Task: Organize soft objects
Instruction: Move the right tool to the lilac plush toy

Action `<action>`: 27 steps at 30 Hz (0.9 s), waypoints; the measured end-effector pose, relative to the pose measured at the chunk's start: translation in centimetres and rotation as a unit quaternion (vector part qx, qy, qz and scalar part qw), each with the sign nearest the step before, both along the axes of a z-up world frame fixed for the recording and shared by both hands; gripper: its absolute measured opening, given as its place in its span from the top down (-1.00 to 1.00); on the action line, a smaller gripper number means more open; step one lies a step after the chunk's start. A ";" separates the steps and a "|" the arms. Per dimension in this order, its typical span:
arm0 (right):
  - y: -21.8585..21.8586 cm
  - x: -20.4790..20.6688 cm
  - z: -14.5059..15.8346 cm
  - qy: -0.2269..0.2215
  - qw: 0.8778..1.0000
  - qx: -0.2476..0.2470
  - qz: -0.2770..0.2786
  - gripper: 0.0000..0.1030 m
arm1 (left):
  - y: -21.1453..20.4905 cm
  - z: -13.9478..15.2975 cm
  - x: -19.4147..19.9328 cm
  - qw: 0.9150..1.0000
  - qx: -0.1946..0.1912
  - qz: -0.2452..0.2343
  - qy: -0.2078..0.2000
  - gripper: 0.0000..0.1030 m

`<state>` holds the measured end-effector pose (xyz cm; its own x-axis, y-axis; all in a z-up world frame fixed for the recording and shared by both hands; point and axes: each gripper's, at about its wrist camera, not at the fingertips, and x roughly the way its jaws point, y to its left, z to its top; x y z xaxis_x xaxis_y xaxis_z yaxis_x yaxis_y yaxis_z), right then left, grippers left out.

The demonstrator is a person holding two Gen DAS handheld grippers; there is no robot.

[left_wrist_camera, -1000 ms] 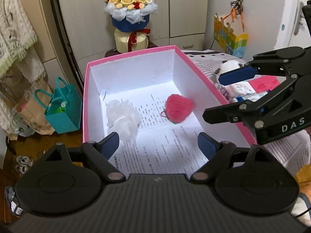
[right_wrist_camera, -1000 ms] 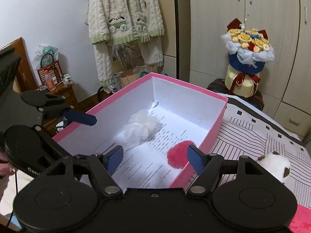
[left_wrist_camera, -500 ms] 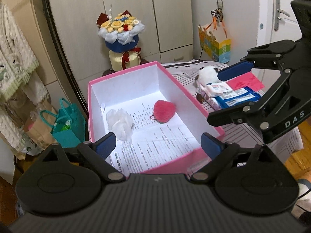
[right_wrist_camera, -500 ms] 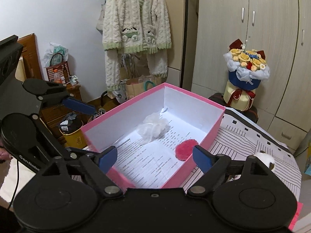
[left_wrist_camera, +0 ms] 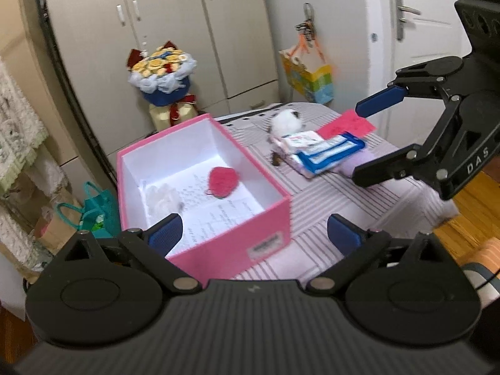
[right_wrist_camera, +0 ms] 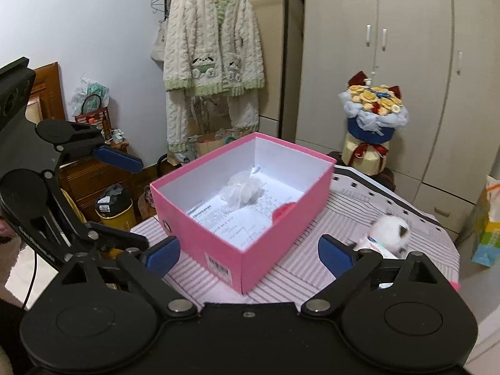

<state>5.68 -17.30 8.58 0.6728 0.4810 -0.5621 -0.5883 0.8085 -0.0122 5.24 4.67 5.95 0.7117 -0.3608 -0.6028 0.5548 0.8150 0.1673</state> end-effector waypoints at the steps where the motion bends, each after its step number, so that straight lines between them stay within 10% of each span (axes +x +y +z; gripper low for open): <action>1: -0.7 -0.6 -0.2 -0.002 1.000 0.001 -0.006 -0.89 | -0.3 -0.1 -0.3 1.000 0.002 -0.004 -0.002 -0.95; 27: -9.6 0.0 -13.4 -0.049 0.975 -0.040 -0.211 -0.92 | -13.0 -9.2 3.9 0.996 -0.041 -0.084 -0.006 -0.94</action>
